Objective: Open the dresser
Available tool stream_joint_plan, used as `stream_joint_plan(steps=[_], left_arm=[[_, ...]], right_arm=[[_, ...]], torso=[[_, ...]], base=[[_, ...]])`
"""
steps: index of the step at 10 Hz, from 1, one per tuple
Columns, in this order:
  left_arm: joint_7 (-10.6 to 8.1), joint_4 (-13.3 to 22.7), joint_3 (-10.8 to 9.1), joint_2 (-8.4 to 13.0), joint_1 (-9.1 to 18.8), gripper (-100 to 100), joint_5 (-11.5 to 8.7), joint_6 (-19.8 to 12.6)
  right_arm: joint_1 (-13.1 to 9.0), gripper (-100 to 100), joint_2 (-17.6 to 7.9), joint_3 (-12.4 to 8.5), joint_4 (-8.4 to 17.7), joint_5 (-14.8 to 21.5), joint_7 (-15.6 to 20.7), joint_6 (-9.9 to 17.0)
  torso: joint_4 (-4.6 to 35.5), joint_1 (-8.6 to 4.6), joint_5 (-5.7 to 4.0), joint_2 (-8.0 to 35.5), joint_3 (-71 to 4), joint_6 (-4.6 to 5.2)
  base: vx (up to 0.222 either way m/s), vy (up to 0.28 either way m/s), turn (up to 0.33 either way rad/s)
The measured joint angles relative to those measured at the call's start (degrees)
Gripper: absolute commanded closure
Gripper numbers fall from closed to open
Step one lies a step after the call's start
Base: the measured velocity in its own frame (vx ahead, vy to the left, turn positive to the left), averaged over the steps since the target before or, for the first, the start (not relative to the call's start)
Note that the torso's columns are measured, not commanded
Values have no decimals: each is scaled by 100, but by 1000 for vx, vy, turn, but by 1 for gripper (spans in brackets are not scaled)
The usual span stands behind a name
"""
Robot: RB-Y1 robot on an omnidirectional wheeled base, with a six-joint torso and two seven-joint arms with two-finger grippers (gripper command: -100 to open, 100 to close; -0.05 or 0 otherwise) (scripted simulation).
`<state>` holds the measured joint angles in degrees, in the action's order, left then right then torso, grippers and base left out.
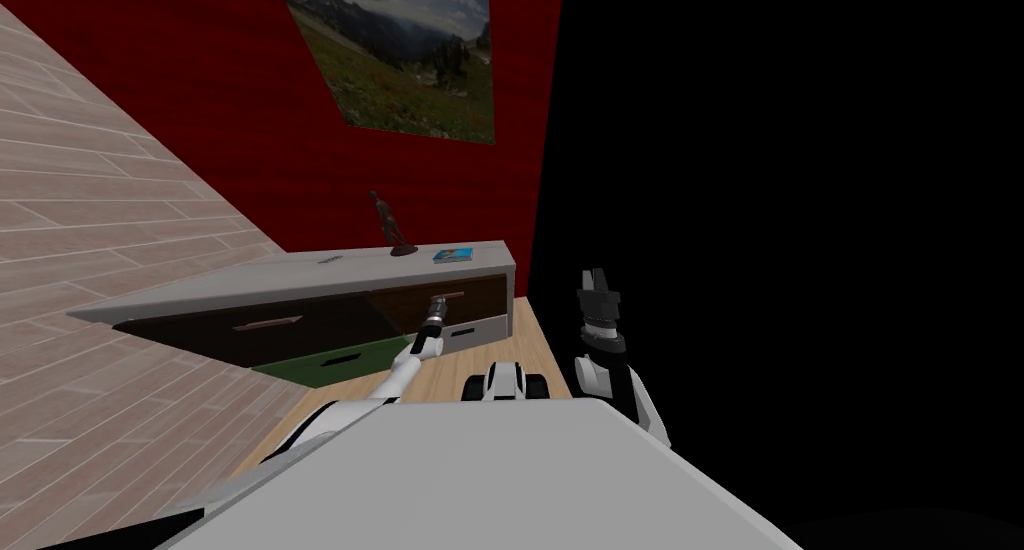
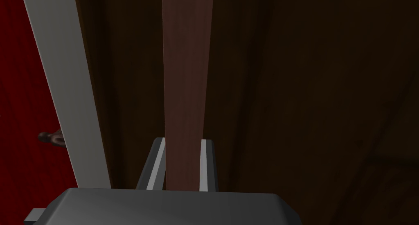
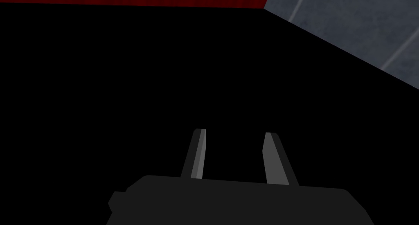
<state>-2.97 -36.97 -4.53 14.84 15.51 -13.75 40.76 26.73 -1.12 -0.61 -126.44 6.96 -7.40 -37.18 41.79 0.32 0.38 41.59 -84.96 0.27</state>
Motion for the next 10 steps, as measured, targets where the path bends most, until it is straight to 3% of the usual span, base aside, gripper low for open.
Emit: stream_joint_plan(steps=[2,4,8,10], left_arm=[[26,-278,-38,-88,-205,100,61,-6],[-3,-233,-121,-180,-245,100,171,49],[52,-871,-139,-257,-646,100,190,-102],[81,-1350,-226,-412,-982,100,296,-218]], right_arm=[[0,0,0,0,0,0,0,0],[0,0,0,0,0,0,0,0],[0,0,1,1,0,0,0,0],[0,0,0,0,0,0,0,0]], torso=[[-9,-11,3,1,0,-8],[-23,-8,17,-20,-9,17],[-18,-9,14,-1,2,3],[-17,-16,15,-9,-3,20]], base=[[27,28,-29],[25,30,-27],[10,6,-13],[45,53,-58]])
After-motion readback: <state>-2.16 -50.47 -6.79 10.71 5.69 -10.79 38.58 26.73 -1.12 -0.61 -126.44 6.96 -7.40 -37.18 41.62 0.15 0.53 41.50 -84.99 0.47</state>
